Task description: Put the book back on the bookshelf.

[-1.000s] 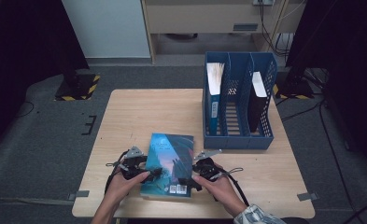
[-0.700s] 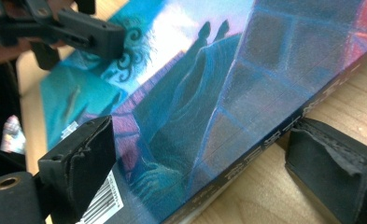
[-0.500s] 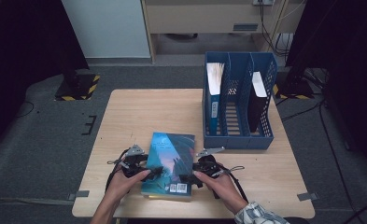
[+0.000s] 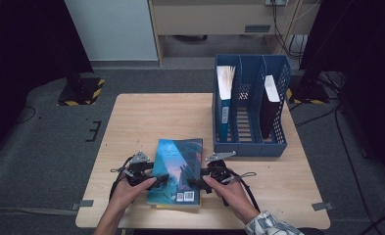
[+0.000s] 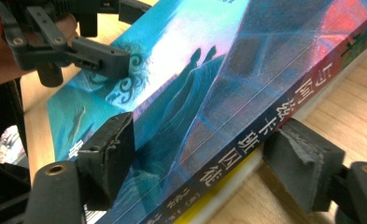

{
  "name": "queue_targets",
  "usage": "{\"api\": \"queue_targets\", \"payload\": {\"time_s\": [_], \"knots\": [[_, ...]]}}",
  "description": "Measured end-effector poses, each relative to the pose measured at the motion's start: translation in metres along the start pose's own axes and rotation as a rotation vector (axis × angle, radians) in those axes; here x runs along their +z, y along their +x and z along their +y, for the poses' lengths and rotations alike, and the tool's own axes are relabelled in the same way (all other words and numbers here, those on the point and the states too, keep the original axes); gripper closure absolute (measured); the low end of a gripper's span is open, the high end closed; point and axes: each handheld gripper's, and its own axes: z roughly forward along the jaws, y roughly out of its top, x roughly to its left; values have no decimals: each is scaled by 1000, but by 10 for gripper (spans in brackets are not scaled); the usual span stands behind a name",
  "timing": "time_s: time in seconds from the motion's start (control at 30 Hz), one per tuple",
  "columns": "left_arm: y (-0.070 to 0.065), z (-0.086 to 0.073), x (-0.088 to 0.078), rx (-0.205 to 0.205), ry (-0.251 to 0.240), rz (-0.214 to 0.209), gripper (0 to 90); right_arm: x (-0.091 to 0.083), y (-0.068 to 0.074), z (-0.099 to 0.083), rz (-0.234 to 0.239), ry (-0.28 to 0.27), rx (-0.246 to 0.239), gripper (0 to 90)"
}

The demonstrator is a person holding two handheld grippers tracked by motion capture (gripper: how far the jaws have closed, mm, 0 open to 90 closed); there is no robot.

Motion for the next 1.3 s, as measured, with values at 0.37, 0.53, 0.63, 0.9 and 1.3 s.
{"api": "queue_targets", "payload": {"time_s": [0.37,0.53,0.63,0.9,1.3], "knots": [[0,0,-1,4,8,5,109,14,2,7,16,-8,8,300],[-3,2,-5,47,19,32,106,15,3,5,9,-10,-9,276],[-1,1,-7,35,22,40,93,16,5,4,2,-13,-33,257],[2,-1,-3,-20,37,-10,66,16,6,2,3,-20,-46,253],[4,-1,5,-55,58,-63,15,16,5,2,7,-19,-52,253]]}}
